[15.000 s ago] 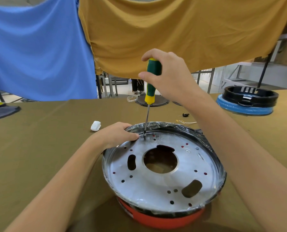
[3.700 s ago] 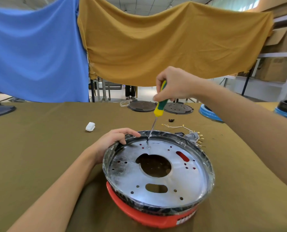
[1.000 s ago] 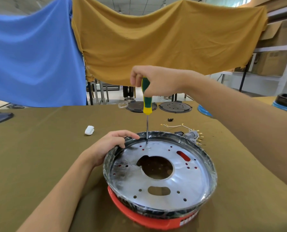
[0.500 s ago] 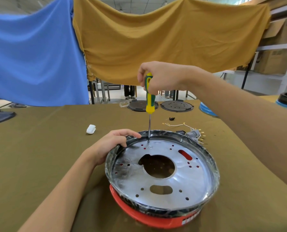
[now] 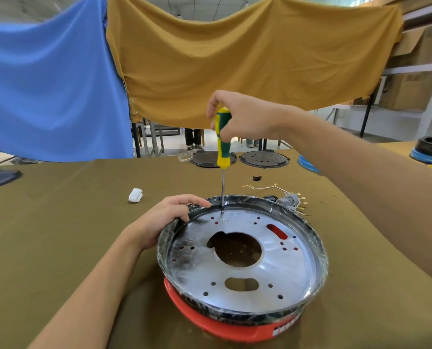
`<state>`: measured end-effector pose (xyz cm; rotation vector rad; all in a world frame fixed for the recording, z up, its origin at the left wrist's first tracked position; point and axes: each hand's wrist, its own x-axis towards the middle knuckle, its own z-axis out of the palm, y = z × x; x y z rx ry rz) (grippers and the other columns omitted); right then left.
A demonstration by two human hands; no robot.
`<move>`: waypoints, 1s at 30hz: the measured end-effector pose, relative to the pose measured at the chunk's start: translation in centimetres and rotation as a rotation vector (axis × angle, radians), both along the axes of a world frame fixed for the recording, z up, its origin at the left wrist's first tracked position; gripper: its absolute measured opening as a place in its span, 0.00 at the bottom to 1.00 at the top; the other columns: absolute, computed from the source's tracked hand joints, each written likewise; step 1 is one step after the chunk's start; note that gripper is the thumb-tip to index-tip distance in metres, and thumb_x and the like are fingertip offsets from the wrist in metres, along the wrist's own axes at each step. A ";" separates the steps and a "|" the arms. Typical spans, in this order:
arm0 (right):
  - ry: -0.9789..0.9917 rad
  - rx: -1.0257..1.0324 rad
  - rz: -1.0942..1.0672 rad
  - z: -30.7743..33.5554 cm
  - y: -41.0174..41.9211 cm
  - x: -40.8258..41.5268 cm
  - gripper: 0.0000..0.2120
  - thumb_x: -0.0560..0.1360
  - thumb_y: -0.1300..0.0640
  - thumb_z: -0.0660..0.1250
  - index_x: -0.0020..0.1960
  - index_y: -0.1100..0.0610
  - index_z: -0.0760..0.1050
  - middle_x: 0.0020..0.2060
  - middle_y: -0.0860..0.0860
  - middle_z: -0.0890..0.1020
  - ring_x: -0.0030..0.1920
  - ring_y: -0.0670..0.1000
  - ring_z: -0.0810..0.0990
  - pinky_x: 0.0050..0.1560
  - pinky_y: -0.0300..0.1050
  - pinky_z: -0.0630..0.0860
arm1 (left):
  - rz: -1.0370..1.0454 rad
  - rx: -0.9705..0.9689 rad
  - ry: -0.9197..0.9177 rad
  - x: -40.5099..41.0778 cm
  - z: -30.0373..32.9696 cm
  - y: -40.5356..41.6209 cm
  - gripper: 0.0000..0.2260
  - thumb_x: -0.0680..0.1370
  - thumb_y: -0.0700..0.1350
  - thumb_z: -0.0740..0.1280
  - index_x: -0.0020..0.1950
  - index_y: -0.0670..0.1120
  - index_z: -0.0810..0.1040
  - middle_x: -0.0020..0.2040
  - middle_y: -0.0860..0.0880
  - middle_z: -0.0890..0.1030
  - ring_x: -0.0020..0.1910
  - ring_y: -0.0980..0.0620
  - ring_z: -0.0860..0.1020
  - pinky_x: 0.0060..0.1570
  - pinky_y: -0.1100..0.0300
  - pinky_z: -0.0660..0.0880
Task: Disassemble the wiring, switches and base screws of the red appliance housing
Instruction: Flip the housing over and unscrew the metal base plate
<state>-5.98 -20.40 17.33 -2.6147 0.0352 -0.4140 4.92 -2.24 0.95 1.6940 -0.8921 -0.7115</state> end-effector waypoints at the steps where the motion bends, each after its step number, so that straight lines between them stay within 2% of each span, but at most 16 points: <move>1: 0.002 0.018 -0.020 0.0 -0.1 0.0 0.17 0.73 0.69 0.66 0.60 0.59 0.70 0.46 0.54 0.76 0.34 0.47 0.72 0.24 0.34 0.67 | -0.002 0.002 0.000 0.0 0.0 0.0 0.21 0.71 0.32 0.57 0.56 0.46 0.83 0.55 0.49 0.84 0.51 0.47 0.83 0.53 0.47 0.79; 3: 0.022 -0.060 -0.077 -0.2 0.0 0.2 0.13 0.75 0.63 0.66 0.60 0.59 0.72 0.43 0.51 0.74 0.33 0.47 0.70 0.24 0.34 0.67 | 0.000 0.001 0.005 -0.1 0.0 0.0 0.21 0.68 0.35 0.59 0.57 0.45 0.83 0.55 0.48 0.84 0.52 0.43 0.83 0.55 0.43 0.78; 4: 0.039 -0.139 -0.109 -0.2 0.1 0.3 0.12 0.77 0.56 0.67 0.58 0.57 0.72 0.42 0.50 0.74 0.33 0.46 0.71 0.26 0.36 0.68 | -0.001 -0.002 0.010 -0.2 0.1 0.1 0.23 0.66 0.37 0.59 0.57 0.45 0.83 0.56 0.47 0.84 0.54 0.40 0.82 0.56 0.41 0.77; 6: 0.052 -0.329 -0.181 -0.2 0.2 0.5 0.18 0.78 0.41 0.65 0.54 0.55 0.72 0.43 0.49 0.75 0.36 0.47 0.72 0.32 0.41 0.67 | -0.005 -0.002 0.011 -0.2 0.1 0.0 0.23 0.64 0.38 0.60 0.57 0.46 0.83 0.56 0.46 0.84 0.56 0.37 0.81 0.58 0.39 0.76; 7: 0.043 -0.410 -0.206 -0.4 0.1 0.6 0.20 0.78 0.37 0.64 0.54 0.55 0.72 0.44 0.50 0.74 0.38 0.48 0.73 0.34 0.43 0.67 | -0.008 -0.002 0.008 -0.2 0.1 0.0 0.23 0.64 0.38 0.60 0.57 0.46 0.83 0.57 0.45 0.83 0.56 0.37 0.81 0.58 0.38 0.75; 10: -0.013 -0.396 -0.133 -1.0 0.1 0.8 0.15 0.79 0.47 0.68 0.59 0.55 0.71 0.51 0.52 0.70 0.42 0.52 0.73 0.42 0.45 0.73 | -0.017 -0.011 0.019 0.1 -0.1 -0.1 0.23 0.65 0.37 0.60 0.57 0.46 0.82 0.57 0.45 0.83 0.54 0.37 0.81 0.58 0.37 0.75; 12: -0.018 -0.183 -0.027 -0.9 0.3 0.6 0.16 0.76 0.59 0.70 0.61 0.54 0.68 0.53 0.54 0.70 0.41 0.52 0.72 0.36 0.41 0.74 | -0.021 -0.019 0.033 0.3 -0.2 -0.1 0.24 0.64 0.37 0.60 0.57 0.45 0.82 0.57 0.46 0.83 0.51 0.40 0.82 0.57 0.39 0.75; 14: 0.013 0.018 0.034 -0.6 0.2 0.2 0.19 0.73 0.68 0.68 0.61 0.56 0.67 0.49 0.55 0.71 0.39 0.51 0.73 0.29 0.38 0.71 | -0.031 -0.025 0.048 0.3 -0.3 -0.1 0.24 0.64 0.37 0.60 0.57 0.45 0.83 0.57 0.45 0.83 0.50 0.42 0.82 0.54 0.43 0.77; 16: 0.030 0.020 0.015 -0.5 0.4 0.2 0.18 0.74 0.64 0.68 0.61 0.57 0.67 0.43 0.53 0.72 0.35 0.49 0.71 0.26 0.36 0.68 | -0.033 -0.030 0.054 0.3 -0.3 -0.2 0.24 0.64 0.37 0.60 0.56 0.45 0.83 0.57 0.47 0.83 0.49 0.44 0.83 0.49 0.49 0.80; 18: 0.025 -0.161 -0.075 -0.4 0.8 0.4 0.15 0.78 0.49 0.68 0.59 0.56 0.68 0.41 0.51 0.73 0.35 0.49 0.70 0.31 0.40 0.69 | -0.032 -0.031 0.053 0.3 -0.3 -0.1 0.23 0.64 0.37 0.60 0.56 0.46 0.83 0.57 0.49 0.84 0.49 0.44 0.84 0.47 0.50 0.80; 20: -0.010 -0.355 -0.169 -0.5 0.8 0.7 0.20 0.79 0.39 0.63 0.56 0.56 0.69 0.42 0.51 0.73 0.38 0.50 0.71 0.36 0.45 0.68 | -0.037 -0.027 0.034 0.3 -0.3 -0.1 0.22 0.66 0.36 0.59 0.56 0.46 0.83 0.57 0.50 0.84 0.50 0.45 0.83 0.49 0.49 0.80; 23: -0.030 -0.351 -0.106 -0.7 0.7 0.6 0.13 0.81 0.47 0.65 0.58 0.56 0.70 0.45 0.51 0.73 0.39 0.50 0.70 0.36 0.43 0.69 | -0.034 -0.021 0.001 0.4 -0.2 -0.2 0.22 0.72 0.31 0.56 0.56 0.46 0.83 0.55 0.52 0.84 0.51 0.46 0.83 0.51 0.49 0.80; 25: -0.026 -0.162 -0.034 -0.3 0.6 0.2 0.11 0.79 0.59 0.66 0.60 0.56 0.69 0.46 0.53 0.74 0.34 0.48 0.69 0.28 0.37 0.69 | -0.029 -0.021 -0.001 0.4 -0.2 -0.2 0.23 0.73 0.30 0.54 0.56 0.46 0.83 0.54 0.53 0.84 0.51 0.47 0.83 0.50 0.51 0.81; 27: -0.022 -0.003 -0.020 0.0 0.4 -0.2 0.15 0.75 0.66 0.64 0.60 0.56 0.69 0.47 0.54 0.74 0.34 0.48 0.70 0.24 0.35 0.67 | -0.029 -0.022 -0.004 0.4 -0.2 -0.1 0.23 0.73 0.30 0.54 0.56 0.47 0.84 0.54 0.54 0.84 0.50 0.50 0.84 0.48 0.54 0.81; 29: -0.001 -0.024 -0.060 -0.1 0.3 -0.1 0.14 0.75 0.63 0.65 0.59 0.56 0.70 0.46 0.52 0.74 0.36 0.49 0.71 0.27 0.38 0.68 | -0.031 -0.023 -0.018 0.4 -0.2 -0.1 0.23 0.73 0.30 0.54 0.56 0.47 0.84 0.53 0.56 0.84 0.49 0.53 0.83 0.47 0.57 0.81; 30: 0.012 -0.077 -0.088 -0.3 0.3 -0.1 0.12 0.76 0.58 0.66 0.58 0.56 0.71 0.44 0.50 0.74 0.37 0.50 0.72 0.30 0.40 0.68 | -0.034 -0.022 -0.022 0.4 -0.1 -0.1 0.23 0.73 0.30 0.54 0.55 0.47 0.84 0.53 0.56 0.84 0.49 0.54 0.83 0.46 0.58 0.81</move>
